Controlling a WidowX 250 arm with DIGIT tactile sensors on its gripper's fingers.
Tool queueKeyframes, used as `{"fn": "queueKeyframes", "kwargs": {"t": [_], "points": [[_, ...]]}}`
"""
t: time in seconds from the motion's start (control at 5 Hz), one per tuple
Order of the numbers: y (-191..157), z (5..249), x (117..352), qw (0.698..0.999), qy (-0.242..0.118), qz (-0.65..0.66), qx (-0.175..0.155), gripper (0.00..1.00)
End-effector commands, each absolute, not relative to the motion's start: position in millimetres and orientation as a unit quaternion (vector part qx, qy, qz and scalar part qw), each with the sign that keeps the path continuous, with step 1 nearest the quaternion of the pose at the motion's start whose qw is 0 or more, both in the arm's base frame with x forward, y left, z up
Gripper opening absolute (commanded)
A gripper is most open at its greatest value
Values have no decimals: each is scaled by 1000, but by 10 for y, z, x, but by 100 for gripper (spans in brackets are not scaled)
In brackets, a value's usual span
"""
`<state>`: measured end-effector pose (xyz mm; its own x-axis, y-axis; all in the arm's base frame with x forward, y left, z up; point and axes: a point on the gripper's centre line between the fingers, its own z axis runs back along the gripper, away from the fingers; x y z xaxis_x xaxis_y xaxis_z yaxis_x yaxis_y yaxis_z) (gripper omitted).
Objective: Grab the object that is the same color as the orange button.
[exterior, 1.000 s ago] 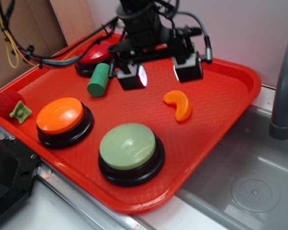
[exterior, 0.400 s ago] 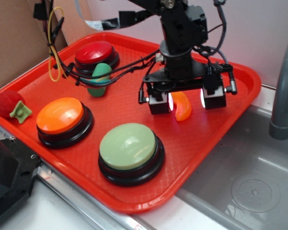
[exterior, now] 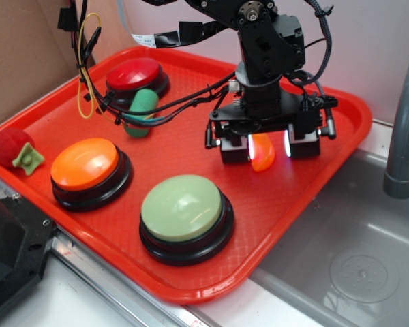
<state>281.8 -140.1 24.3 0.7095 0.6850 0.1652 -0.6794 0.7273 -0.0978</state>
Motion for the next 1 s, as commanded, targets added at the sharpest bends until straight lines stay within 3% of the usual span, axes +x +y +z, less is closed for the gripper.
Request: {"fn": "queueKeyframes", "kwargs": {"t": [0.0, 0.2, 0.6, 0.8], "points": [[-1327, 331, 2897, 921, -98, 377, -29, 0], [-1294, 412, 2892, 928, -98, 359, -33, 0], [-1046, 981, 2895, 952, -86, 292, -28, 0], [-853, 1366, 2876, 972, -80, 219, -6, 0]]}}
